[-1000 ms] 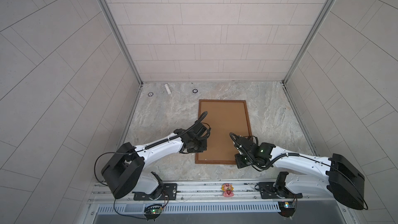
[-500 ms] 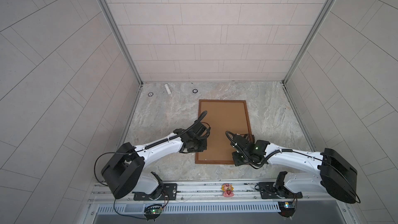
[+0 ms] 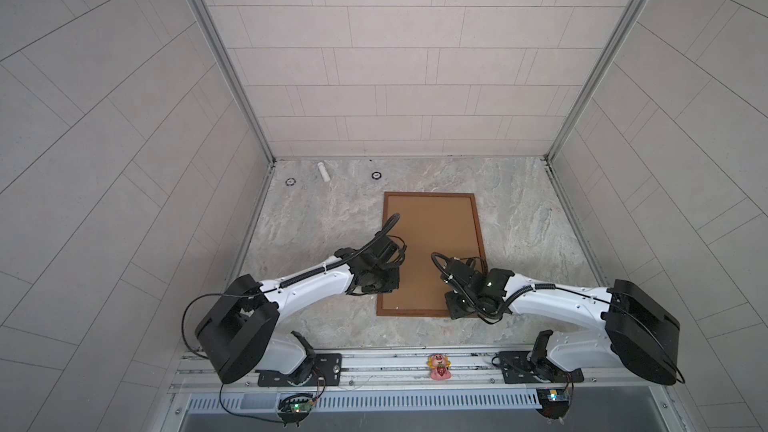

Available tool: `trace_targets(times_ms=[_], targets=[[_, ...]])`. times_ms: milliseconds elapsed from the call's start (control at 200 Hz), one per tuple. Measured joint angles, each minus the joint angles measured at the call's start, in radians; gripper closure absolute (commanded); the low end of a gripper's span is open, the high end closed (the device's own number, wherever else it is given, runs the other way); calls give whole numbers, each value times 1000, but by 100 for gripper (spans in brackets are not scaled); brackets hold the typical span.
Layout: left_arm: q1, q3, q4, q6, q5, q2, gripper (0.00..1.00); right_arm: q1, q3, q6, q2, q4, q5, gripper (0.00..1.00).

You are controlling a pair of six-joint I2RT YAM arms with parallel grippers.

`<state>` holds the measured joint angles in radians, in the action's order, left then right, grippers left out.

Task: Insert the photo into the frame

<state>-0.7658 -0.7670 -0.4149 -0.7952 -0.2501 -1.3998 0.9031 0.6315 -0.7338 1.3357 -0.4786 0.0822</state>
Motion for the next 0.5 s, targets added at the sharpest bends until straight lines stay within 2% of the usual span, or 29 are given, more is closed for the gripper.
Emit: trace_targets(times_ms=[500], targets=[[0, 0, -12, 2, 11, 26, 97, -27, 48, 39, 18, -60, 48, 100]])
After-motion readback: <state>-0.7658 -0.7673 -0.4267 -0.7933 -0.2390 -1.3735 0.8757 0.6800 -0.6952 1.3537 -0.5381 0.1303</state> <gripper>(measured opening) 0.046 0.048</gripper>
